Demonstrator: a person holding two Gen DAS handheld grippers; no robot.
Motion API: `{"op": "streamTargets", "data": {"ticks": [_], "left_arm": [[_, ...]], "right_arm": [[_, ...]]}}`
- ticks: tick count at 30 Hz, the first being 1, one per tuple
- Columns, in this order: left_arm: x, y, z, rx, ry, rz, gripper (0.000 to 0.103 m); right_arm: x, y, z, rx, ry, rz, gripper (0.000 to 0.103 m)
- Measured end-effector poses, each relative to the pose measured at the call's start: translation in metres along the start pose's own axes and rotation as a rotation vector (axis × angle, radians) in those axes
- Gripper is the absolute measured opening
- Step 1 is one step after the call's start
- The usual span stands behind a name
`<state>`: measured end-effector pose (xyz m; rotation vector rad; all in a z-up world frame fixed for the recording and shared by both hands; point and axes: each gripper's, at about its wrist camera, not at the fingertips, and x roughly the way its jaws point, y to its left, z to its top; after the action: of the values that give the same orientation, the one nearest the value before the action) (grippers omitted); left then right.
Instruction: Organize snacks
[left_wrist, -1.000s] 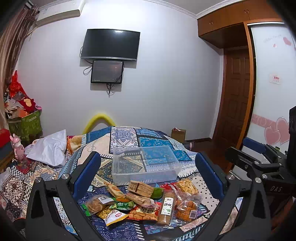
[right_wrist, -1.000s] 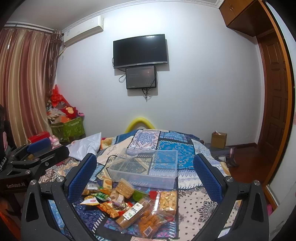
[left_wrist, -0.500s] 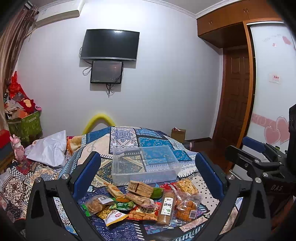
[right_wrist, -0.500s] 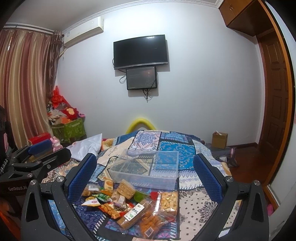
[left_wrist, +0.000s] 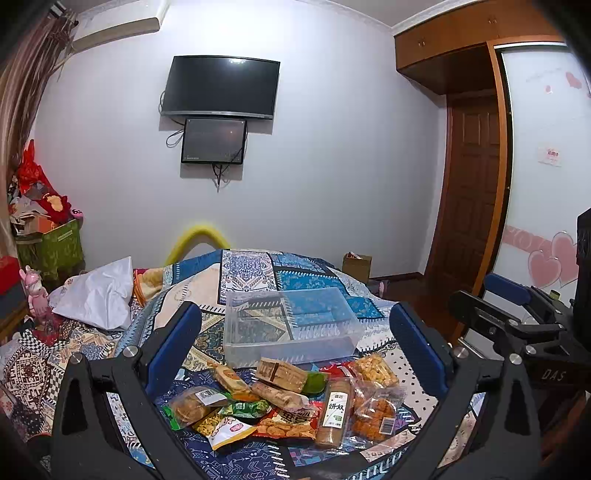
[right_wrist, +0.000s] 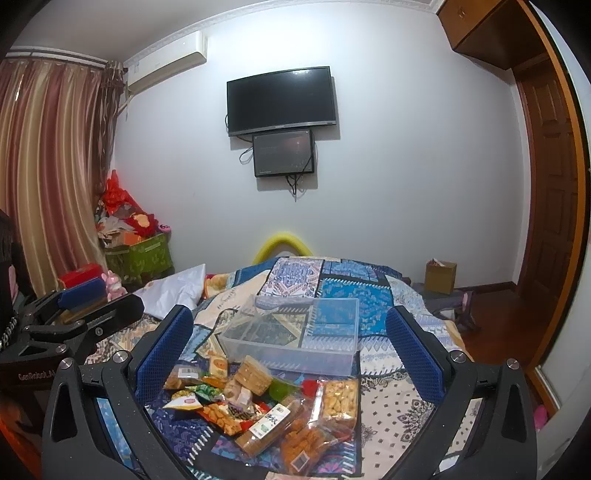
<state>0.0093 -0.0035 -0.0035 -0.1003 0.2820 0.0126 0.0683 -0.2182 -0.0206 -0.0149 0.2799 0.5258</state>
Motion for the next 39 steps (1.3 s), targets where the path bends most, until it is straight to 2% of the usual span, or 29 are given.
{"op": "streamTargets", "data": {"ticks": [9,12,16,25,33,39], "left_arm": [[0.02,0.009,-0.007,-0.007,0.049,0.001,0.103],[0.034,0.016,-0.013,-0.014,0.091,0.002,0.102],[0.058,0.026,-0.028,-0.024,0.182,0.025,0.088],[0.11,0.052,-0.072,-0.072,0.368,0.054,0.082],[0.132,0.088,-0.091,-0.105,0.435,0.122,0.078],[0.15,0.122,-0.102,-0.172,0.49,0.175,0.076]], "right_arm": [[0.014,-0.009,-0.01,0.007,0.037,-0.016,0.103],[0.024,-0.017,-0.015,0.015,0.085,-0.016,0.103],[0.039,-0.027,-0.028,0.026,0.155,-0.029,0.103],[0.076,-0.051,-0.06,0.071,0.343,-0.029,0.103],[0.101,-0.066,-0.086,0.103,0.454,-0.038,0.103],[0.121,-0.076,-0.096,0.145,0.497,-0.027,0.099]]}}
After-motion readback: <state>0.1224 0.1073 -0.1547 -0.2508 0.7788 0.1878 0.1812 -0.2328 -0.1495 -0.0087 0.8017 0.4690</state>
